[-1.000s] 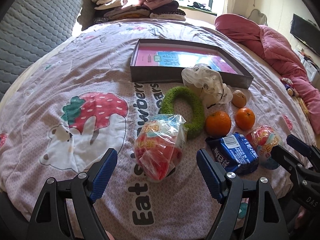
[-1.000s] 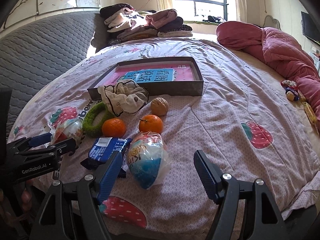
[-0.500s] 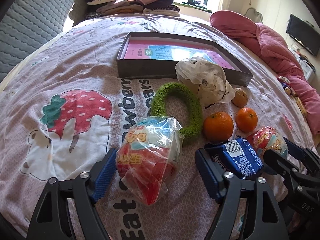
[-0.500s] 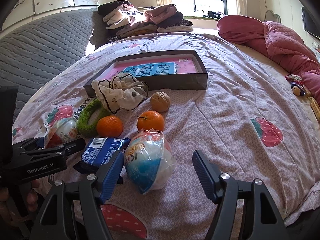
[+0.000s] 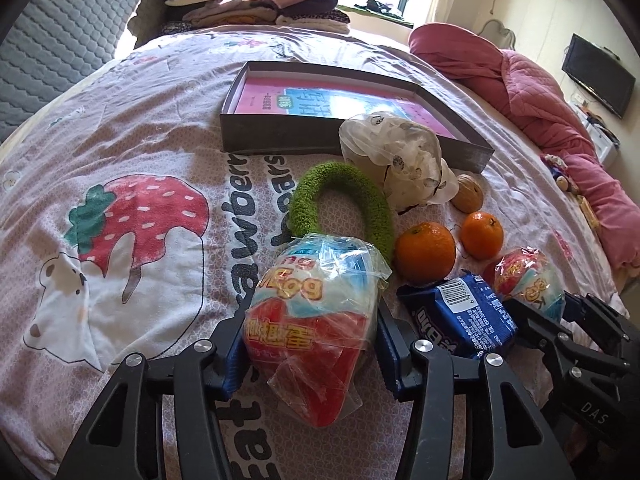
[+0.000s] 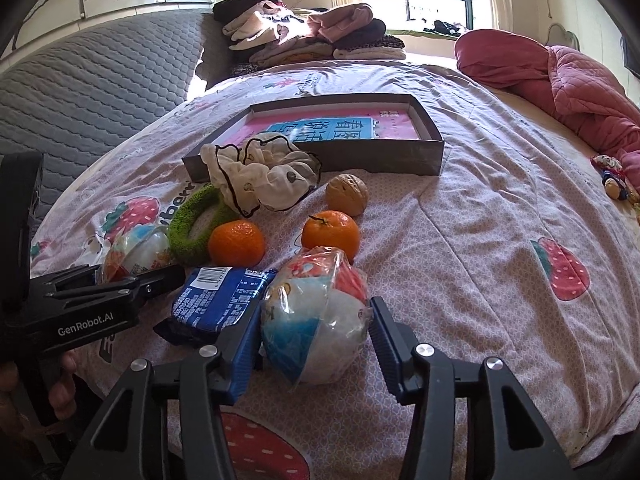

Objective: Organize objects
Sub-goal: 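Grasp the red candy bag with the left gripper while the right gripper grasps the wrapped ball, then carry both items into the grey tray and open the left gripper over the book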

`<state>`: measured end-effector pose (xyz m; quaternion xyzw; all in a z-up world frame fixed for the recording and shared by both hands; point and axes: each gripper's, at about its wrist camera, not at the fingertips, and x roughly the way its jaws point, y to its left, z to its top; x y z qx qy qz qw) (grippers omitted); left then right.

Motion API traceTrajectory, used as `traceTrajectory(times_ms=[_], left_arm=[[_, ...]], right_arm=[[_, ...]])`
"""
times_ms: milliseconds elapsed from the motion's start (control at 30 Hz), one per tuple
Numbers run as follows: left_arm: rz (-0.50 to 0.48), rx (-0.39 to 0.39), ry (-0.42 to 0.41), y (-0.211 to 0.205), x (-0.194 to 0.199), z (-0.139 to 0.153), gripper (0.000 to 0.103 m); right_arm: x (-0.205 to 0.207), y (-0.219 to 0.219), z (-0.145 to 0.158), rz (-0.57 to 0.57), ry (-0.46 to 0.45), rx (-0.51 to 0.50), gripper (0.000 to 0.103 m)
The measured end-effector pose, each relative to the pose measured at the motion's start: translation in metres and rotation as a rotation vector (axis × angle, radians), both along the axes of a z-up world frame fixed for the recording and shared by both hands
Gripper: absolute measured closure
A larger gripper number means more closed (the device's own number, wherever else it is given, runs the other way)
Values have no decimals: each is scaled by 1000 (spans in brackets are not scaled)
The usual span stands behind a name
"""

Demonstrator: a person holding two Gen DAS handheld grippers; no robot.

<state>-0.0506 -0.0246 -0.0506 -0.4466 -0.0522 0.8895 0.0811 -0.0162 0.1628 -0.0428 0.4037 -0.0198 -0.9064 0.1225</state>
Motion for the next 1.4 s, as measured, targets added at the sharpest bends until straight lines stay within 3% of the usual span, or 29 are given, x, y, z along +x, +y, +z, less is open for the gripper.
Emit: traceTrajectory(times_ms=[700,1400], left_arm=[[-15,2,101,13,9,39,49],[-60,-18,113,31,-57,56,49]], right_arm=[[-4,3,35,19,123,-14,52],[-55,2,45,52,165,-6,52]])
